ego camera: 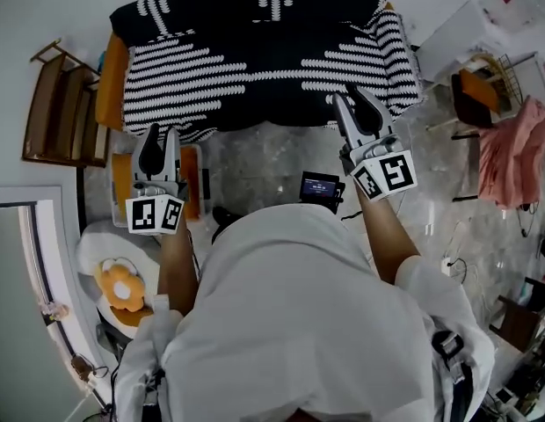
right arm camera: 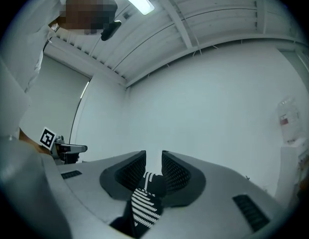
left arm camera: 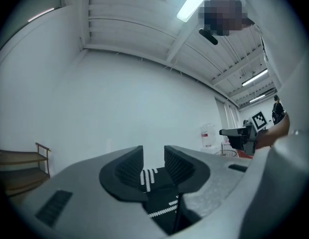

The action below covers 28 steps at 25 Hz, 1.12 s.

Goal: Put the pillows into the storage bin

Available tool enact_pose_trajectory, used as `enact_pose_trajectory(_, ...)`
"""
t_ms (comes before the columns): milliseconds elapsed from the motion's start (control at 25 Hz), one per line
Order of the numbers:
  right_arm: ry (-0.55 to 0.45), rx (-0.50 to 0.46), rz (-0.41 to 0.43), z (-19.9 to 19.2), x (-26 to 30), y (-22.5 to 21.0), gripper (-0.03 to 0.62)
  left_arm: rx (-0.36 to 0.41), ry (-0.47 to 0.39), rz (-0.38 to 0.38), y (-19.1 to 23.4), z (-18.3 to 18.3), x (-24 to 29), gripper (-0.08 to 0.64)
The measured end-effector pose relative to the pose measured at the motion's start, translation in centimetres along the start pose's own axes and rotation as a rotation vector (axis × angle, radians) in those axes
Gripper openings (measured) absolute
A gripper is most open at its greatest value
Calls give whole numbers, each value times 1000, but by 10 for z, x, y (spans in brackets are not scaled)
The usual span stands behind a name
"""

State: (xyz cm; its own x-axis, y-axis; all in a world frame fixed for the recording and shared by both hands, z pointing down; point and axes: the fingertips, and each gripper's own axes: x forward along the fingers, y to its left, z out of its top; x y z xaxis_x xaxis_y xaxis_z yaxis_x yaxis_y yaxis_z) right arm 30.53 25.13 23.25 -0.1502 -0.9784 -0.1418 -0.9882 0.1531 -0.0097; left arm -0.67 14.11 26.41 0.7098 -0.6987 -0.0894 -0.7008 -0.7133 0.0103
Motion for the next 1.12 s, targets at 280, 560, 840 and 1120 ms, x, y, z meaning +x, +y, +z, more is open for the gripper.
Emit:
enact_pose_trajectory(280, 34, 62, 11, -32, -7, -22, 114, -23, 79, 6, -41, -30, 6, 137)
enact_pose_trajectory(560, 76, 77, 20, -51, -12, -19, 107, -25, 126, -33, -62, -46, 23, 137)
enact_pose_trajectory(840, 100, 65, 15, -58, -12, -21, 101, -18, 112, -51, -66, -35, 32, 137)
enact_pose_trajectory(1120, 116, 53, 17, -64, -16, -15, 101, -9, 124, -43, -67, -33, 28, 137)
